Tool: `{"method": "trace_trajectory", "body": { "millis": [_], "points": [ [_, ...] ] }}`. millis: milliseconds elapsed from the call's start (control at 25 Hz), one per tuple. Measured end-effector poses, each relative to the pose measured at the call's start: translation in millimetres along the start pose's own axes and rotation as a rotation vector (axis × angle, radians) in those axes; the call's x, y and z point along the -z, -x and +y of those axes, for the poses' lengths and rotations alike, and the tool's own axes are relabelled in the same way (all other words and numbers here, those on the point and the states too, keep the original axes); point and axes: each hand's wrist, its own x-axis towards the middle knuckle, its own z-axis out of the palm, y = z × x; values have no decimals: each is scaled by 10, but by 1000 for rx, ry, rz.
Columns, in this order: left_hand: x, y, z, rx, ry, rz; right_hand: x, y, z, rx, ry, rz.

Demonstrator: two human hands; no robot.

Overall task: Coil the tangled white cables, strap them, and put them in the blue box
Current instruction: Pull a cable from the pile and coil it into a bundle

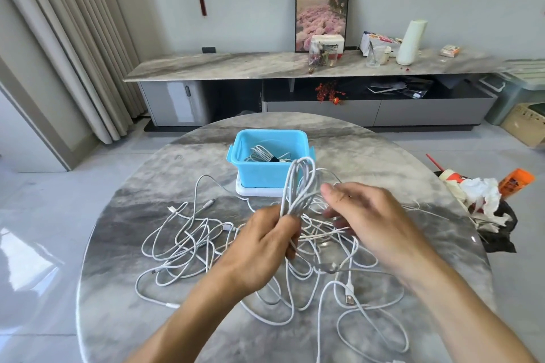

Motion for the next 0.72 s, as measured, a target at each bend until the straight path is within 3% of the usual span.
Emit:
{"method": "trace_trajectory", "body": {
  "millis": [80, 200, 400, 600, 720],
  "points": [
    [-60, 18, 47, 44, 69, -100, -85, -34, 23, -171, -460, -222],
    [-84, 18, 86, 72, 180, -149, -193, -51, 14, -106, -935, -353],
    [-81, 82, 95, 96, 246, -235, -329, -2, -63, -70, -1071, -225],
    [-137, 81, 103, 164, 782, -332, -301, 12, -164, -81, -1256, -158],
    [-117, 80, 95, 194, 889, -422, -259, 11, -175, -44, -1363, -199]
  ]
}}
